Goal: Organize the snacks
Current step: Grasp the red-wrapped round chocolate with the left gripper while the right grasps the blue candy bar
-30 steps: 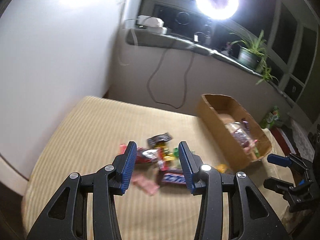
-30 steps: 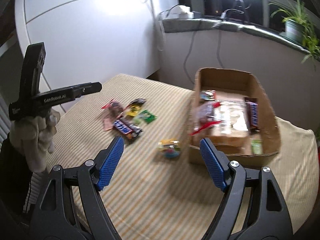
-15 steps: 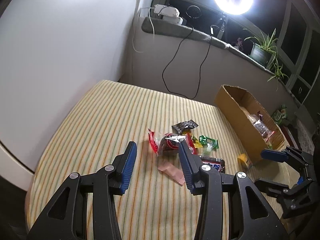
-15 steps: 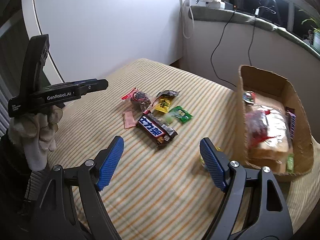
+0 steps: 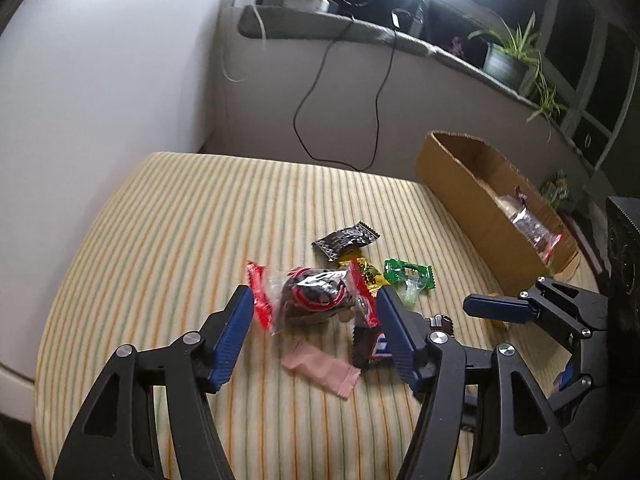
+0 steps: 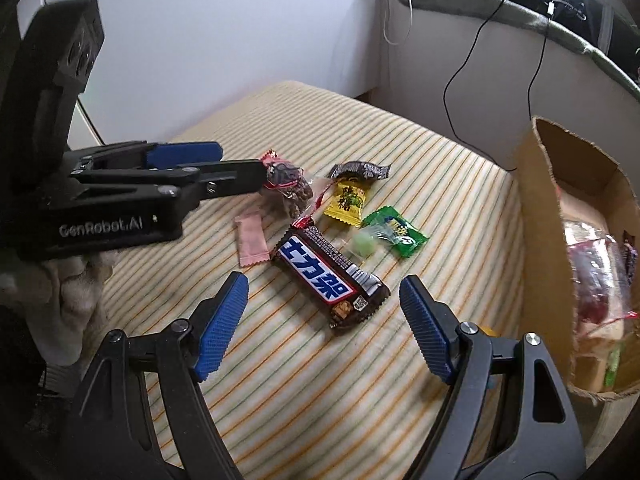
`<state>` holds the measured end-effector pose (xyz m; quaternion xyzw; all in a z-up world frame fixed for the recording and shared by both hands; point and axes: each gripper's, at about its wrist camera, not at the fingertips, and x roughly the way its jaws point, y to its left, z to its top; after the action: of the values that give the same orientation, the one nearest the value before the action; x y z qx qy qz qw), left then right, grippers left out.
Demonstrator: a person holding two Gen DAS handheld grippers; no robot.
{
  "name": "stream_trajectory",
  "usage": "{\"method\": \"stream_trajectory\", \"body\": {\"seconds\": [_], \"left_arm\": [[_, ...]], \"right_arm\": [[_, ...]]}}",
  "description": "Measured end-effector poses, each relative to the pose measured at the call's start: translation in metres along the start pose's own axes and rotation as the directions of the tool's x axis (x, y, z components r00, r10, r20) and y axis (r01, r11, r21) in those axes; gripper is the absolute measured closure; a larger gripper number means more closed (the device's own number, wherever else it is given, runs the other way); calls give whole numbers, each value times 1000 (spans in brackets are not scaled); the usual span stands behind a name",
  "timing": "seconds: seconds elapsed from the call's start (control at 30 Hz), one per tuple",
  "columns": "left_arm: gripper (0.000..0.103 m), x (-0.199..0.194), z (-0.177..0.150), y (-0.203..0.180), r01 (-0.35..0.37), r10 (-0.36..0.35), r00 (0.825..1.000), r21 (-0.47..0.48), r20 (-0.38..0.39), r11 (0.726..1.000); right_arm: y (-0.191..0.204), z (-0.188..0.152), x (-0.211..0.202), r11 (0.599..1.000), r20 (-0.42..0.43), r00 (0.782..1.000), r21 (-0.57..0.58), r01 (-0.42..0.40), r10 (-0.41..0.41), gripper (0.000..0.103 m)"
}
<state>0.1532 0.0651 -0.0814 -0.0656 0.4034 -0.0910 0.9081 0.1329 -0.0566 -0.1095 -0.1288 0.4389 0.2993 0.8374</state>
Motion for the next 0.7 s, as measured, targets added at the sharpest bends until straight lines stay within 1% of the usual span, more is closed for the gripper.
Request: {"method": "stream_trajectory", "body": {"seconds": [0.07,0.17,0.27,0.33,0.47,0.7], "left_arm": [[35,8,2,-3,-7,7,1000,16,-16,1000],[35,18,3,-4,-20,21,999,32,-37,999],[35,28,3,1,-36,37,997,24,-60,999],[35,31,3,4,-41,42,997,20,-60,999],[35,32,2,11,-13,12,998,-9,-59,1000],[40,33,-1,11,0,0,999,-8,-54,1000]], "right_arm": [[0,1,6,1000,-6,1000,-3,7,-7,22],[-2,3,13,1000,-5,1000,4,15,-15,22],[-5,5,19,1000,-7,1000,10,17,-17,22],[-6,6,24,1000,-13,1000,11,23,-22,22],[-4,9,30,1000,-19,1000,6,23,-23,22],[-1,14,40,1000,-34,999,0,13,-13,22]]}}
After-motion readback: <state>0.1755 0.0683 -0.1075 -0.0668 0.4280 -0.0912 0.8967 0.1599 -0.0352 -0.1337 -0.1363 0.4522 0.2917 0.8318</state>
